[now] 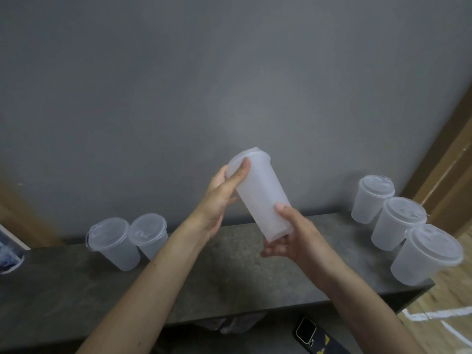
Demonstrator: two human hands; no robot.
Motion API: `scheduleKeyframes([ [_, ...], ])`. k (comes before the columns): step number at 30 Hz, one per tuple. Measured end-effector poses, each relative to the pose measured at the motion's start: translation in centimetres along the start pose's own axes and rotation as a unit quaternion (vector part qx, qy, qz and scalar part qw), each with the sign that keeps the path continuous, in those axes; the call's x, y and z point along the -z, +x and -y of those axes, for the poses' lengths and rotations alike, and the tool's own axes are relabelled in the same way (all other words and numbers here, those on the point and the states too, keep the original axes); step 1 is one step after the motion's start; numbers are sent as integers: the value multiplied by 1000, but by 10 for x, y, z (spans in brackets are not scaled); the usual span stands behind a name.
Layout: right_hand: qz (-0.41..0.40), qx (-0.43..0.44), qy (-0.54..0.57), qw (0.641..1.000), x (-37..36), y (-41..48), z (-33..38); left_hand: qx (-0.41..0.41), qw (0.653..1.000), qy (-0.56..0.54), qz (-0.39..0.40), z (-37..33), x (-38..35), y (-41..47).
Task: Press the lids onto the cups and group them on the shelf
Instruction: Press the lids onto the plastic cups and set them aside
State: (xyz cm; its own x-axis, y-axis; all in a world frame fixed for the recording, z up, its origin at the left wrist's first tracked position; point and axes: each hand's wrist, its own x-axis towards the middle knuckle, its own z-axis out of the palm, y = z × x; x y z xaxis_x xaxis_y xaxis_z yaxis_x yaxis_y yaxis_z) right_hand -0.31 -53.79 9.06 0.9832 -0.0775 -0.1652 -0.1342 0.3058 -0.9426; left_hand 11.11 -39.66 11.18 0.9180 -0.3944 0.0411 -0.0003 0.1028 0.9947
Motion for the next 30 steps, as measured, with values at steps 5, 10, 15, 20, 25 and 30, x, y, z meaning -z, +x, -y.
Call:
scheduleKeyframes([
  [5,-144,87,-262,950,13,5,-10,-57,990,80,-100,26,-5,2],
  [10,-220,170,-386,880,17,14,-9,99,978,-103,-152,57,-12,3],
  [15,-199,271,-505,795,8,27,-8,237,938,-243,-67,76,-28,-14],
  [20,-209,273,-557,756,9,31,0,245,919,-307,-33,82,-29,-16],
  [25,-195,238,-538,785,18,30,-3,244,915,-319,-39,81,-29,-8],
  [30,-199,280,-498,796,29,32,-11,265,906,-331,-14,87,-41,1],
])
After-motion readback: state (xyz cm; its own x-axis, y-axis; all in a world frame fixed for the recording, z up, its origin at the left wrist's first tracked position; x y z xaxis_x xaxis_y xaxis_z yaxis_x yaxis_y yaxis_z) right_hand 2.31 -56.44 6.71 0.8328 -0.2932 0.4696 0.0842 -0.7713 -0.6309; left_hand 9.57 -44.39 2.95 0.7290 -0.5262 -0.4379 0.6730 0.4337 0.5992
